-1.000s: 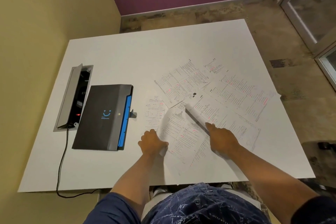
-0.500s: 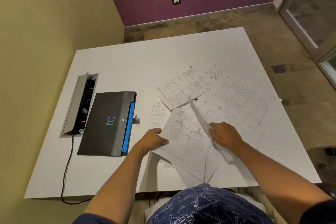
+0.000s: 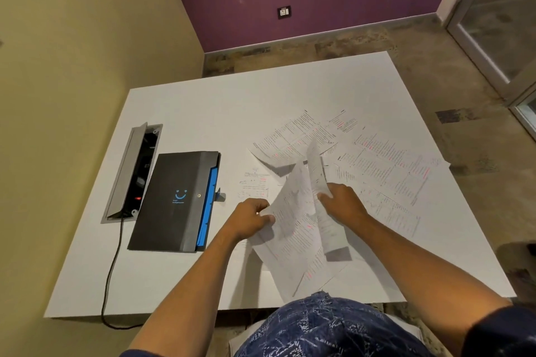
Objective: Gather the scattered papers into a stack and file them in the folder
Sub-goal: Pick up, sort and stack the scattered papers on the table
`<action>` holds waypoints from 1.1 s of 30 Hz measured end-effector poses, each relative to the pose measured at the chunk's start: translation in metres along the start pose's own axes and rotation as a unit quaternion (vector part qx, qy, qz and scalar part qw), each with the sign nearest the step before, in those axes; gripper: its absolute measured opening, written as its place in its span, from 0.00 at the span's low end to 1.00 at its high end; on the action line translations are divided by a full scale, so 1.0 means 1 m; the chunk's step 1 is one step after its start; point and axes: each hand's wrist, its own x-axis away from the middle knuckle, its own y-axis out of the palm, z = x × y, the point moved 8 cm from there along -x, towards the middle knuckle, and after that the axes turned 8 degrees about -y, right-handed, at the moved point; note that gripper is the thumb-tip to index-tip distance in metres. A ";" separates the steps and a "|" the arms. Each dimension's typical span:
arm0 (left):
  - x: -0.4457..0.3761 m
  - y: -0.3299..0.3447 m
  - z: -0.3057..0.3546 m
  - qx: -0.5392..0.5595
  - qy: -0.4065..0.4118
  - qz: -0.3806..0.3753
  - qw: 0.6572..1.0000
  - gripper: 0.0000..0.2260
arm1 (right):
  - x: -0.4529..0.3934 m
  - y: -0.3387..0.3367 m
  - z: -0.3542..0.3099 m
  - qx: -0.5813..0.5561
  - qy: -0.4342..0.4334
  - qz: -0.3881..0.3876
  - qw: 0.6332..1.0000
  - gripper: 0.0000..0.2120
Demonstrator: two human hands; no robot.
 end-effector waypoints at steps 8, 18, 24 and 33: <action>0.003 -0.005 0.013 0.063 0.003 0.004 0.998 0.05 | 0.002 0.001 -0.012 -0.154 0.030 -0.009 0.988 0.13; 0.002 -0.002 0.021 0.201 -0.067 -0.001 0.977 0.05 | 0.007 0.038 -0.069 -0.302 0.050 -0.077 0.949 0.17; 0.004 -0.002 0.019 0.297 -0.049 -0.022 0.953 0.25 | 0.013 0.056 -0.086 -0.332 0.039 -0.125 0.934 0.19; 0.000 -0.015 0.010 0.314 -0.059 -0.040 0.947 0.14 | 0.010 0.042 -0.061 -0.246 -0.034 -0.049 0.967 0.18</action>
